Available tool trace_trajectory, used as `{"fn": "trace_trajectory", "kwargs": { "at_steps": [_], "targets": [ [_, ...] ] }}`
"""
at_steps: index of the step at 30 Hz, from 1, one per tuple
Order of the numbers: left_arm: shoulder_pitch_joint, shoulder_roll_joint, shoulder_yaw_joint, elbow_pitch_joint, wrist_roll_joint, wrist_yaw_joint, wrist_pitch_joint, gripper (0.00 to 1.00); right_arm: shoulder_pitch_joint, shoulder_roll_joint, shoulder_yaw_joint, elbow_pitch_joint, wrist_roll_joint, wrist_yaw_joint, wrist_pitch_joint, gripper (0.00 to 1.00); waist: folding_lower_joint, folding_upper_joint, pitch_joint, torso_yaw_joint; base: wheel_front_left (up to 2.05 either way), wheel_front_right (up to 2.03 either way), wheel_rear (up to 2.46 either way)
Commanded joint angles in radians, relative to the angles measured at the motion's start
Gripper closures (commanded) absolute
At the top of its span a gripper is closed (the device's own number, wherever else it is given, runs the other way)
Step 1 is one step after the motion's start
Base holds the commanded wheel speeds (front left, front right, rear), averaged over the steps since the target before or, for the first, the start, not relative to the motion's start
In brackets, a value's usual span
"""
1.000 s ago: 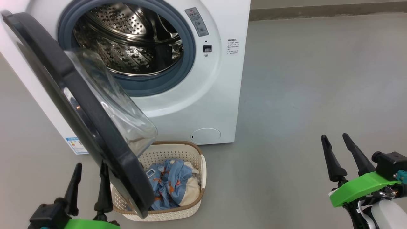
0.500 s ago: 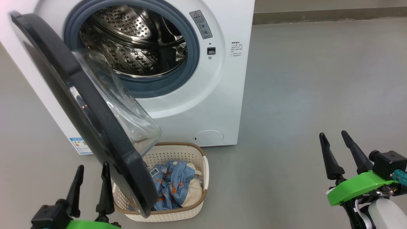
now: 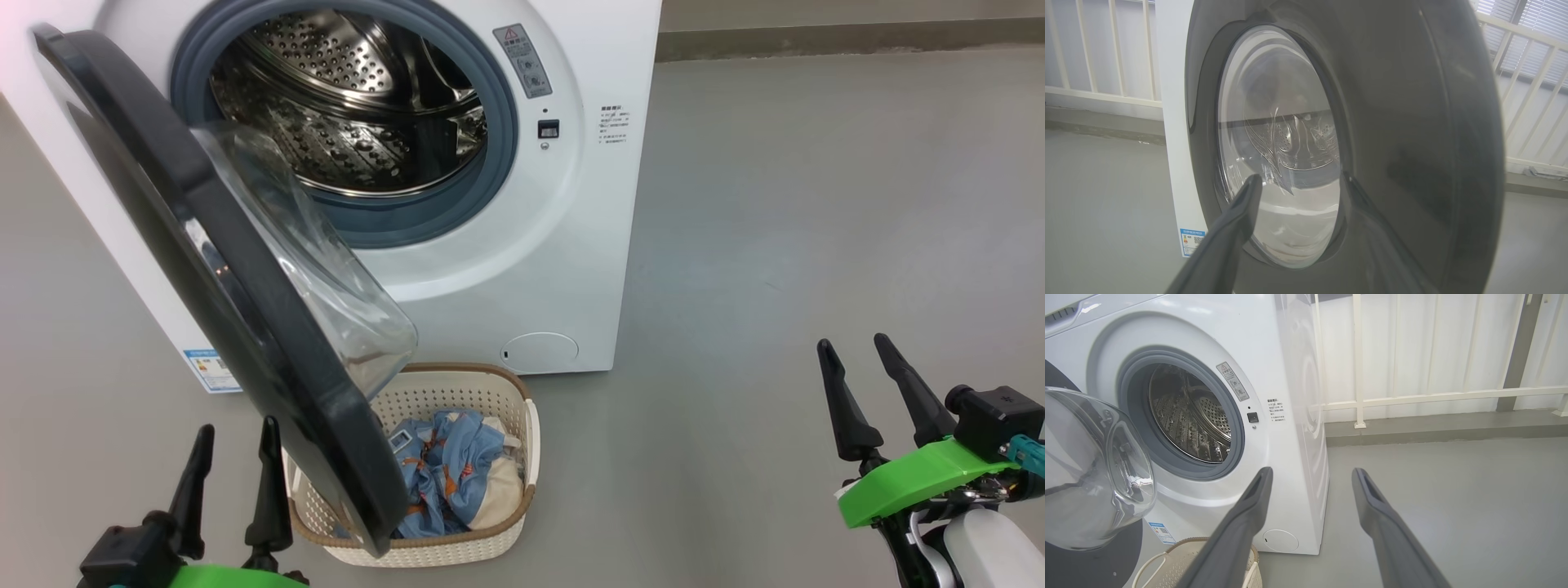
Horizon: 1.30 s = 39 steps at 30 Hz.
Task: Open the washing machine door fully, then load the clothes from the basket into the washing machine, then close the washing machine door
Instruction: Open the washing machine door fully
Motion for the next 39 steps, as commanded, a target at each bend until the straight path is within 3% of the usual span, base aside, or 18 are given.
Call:
{"fn": "trace_trajectory", "kwargs": {
  "at_steps": [1,4,6,7,15,25,31,39],
  "targets": [
    [-0.036,0.018,0.028,-0.016,-0.007,0.007,-0.001,0.00,-0.009,-0.010,0.016,-0.027,-0.010,0.006,-0.012,0.00,0.0000,-0.0001,0.000,0.000,0.00,0.00,0.00],
    [-0.037,0.020,0.027,-0.013,-0.009,0.008,-0.001,0.00,-0.011,-0.010,0.019,-0.027,-0.007,0.006,-0.012,0.00,0.0000,-0.0001,0.000,0.000,0.00,0.00,0.00],
    [-0.038,0.020,0.025,-0.011,-0.011,0.008,0.000,0.62,-0.011,-0.009,0.020,-0.027,-0.005,0.006,-0.012,0.00,0.0000,-0.0001,0.000,0.000,0.00,0.00,0.00],
    [-0.039,0.021,0.025,-0.010,-0.012,0.009,0.000,1.00,-0.010,-0.009,0.020,-0.027,-0.004,0.006,-0.012,0.00,0.0000,-0.0001,0.000,0.000,0.00,0.00,0.00],
    [-0.048,0.016,0.052,-0.062,-0.016,0.026,-0.005,1.00,-0.009,-0.010,0.017,-0.031,0.000,0.006,-0.012,0.00,0.0000,-0.0001,0.002,0.005,0.00,0.00,0.00],
    [-0.052,0.012,0.058,-0.322,0.032,0.024,-0.008,1.00,-0.005,-0.004,0.028,-0.044,0.006,0.006,-0.012,0.00,0.0000,-0.0001,-0.002,0.021,0.00,0.00,0.00],
    [-0.060,0.005,-0.044,-0.468,0.038,-0.010,0.023,1.00,-0.008,0.000,0.038,-0.048,0.010,0.006,-0.012,0.00,0.0000,-0.0001,-0.002,0.025,0.00,0.00,0.00],
    [-0.058,0.004,-0.168,-0.505,0.022,-0.035,0.090,1.00,-0.013,0.007,0.052,-0.053,0.014,0.006,-0.012,0.00,0.0000,-0.0001,0.006,0.002,0.00,0.00,0.00]
  ]
}}
